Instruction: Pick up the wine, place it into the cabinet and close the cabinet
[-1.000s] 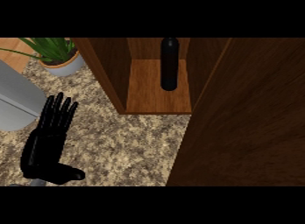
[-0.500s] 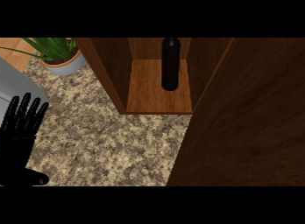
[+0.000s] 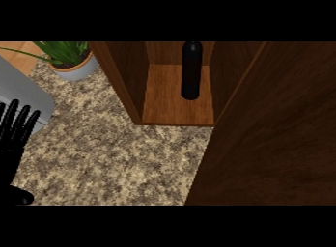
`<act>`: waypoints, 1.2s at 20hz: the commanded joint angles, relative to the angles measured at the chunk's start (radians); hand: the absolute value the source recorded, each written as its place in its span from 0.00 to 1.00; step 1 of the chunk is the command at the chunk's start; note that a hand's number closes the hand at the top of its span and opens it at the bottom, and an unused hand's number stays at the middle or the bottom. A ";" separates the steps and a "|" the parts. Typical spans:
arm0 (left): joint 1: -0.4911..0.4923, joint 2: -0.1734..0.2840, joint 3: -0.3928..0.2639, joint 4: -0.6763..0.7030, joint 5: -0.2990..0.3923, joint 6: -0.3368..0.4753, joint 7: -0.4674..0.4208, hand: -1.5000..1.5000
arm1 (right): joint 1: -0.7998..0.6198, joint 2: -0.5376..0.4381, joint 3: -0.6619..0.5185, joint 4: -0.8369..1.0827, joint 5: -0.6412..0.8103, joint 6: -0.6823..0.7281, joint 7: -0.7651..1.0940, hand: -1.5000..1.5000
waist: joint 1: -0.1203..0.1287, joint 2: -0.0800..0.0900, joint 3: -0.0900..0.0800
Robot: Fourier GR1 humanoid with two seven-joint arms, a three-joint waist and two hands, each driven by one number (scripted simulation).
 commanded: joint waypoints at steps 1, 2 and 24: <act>-0.014 0.022 0.013 -0.005 0.016 -0.015 0.027 0.00 | -0.113 0.175 0.133 -0.087 -0.032 -0.056 0.117 1.00 | 0.018 0.003 -0.002; -0.008 0.042 0.037 -0.008 0.038 -0.032 0.030 0.00 | -0.128 0.179 0.118 -0.076 -0.061 -0.047 0.132 1.00 | 0.028 0.004 -0.001; -0.036 0.023 0.070 0.107 0.024 -0.112 0.023 0.00 | -1.143 0.664 -0.018 0.668 -0.133 -0.348 0.471 1.00 | 0.016 0.000 0.003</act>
